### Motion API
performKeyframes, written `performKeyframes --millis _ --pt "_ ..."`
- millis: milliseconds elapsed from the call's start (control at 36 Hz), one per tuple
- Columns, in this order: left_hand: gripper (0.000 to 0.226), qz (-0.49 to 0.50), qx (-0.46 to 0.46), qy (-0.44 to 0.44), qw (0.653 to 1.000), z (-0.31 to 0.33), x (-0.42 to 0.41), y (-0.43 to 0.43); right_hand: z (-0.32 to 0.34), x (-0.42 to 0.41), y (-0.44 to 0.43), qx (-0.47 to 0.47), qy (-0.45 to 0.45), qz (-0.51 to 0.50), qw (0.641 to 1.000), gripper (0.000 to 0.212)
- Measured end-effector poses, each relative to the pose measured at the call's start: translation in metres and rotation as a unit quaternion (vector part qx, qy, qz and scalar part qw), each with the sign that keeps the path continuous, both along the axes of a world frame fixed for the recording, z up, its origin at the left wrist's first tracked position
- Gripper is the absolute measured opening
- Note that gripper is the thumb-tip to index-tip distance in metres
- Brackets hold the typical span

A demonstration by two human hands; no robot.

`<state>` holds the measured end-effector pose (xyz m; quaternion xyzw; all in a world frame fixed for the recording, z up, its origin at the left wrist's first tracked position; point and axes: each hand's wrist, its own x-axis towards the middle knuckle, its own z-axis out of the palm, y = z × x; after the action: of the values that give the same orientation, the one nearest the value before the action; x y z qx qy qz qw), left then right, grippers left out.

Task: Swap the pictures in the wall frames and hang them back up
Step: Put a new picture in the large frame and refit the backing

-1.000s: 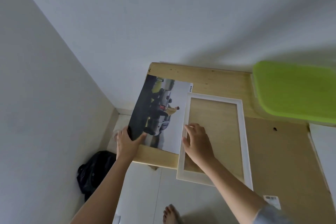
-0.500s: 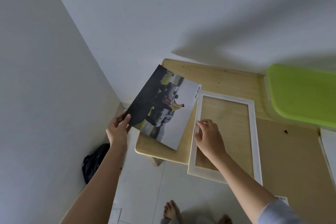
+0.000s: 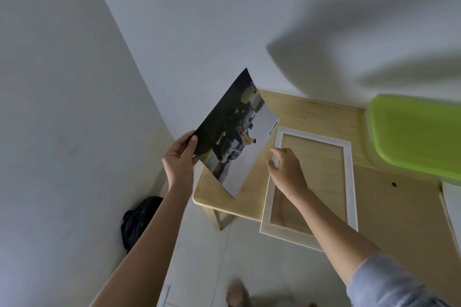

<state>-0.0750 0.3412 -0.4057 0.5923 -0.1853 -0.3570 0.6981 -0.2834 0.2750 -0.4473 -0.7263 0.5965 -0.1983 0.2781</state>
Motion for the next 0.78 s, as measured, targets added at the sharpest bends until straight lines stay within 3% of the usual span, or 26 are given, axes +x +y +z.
performKeyframes --millis 139,306,361,444,528,639,778 --pt "0.015 0.015 -0.029 0.01 0.999 0.017 -0.012 0.001 0.033 0.023 -0.02 0.01 -0.11 -0.033 0.993 0.042" --pt "0.016 0.049 -0.063 0.076 0.994 0.036 -0.007 0.001 0.03 0.025 -0.024 0.146 -0.171 -0.105 0.969 0.056" --pt "0.016 0.049 -0.077 0.112 0.989 0.039 -0.005 0.001 0.025 0.025 -0.02 0.191 -0.231 -0.12 0.946 0.06" --pt "0.017 0.048 -0.088 0.138 0.985 0.04 -0.003 0.002 0.024 0.028 -0.015 0.269 -0.378 -0.142 0.875 0.055" --pt "0.018 0.052 -0.082 0.146 0.985 0.035 -0.004 0.006 0.022 0.027 -0.015 0.276 -0.444 -0.168 0.836 0.047" --pt "0.021 0.038 -0.049 0.124 0.99 0.022 -0.007 0.013 0.025 0.01 -0.018 0.242 -0.444 -0.192 0.841 0.049" --pt "0.021 -0.047 0.017 0.092 0.995 0.001 -0.026 0.017 0.022 -0.03 -0.019 0.209 -0.388 -0.185 0.879 0.031"
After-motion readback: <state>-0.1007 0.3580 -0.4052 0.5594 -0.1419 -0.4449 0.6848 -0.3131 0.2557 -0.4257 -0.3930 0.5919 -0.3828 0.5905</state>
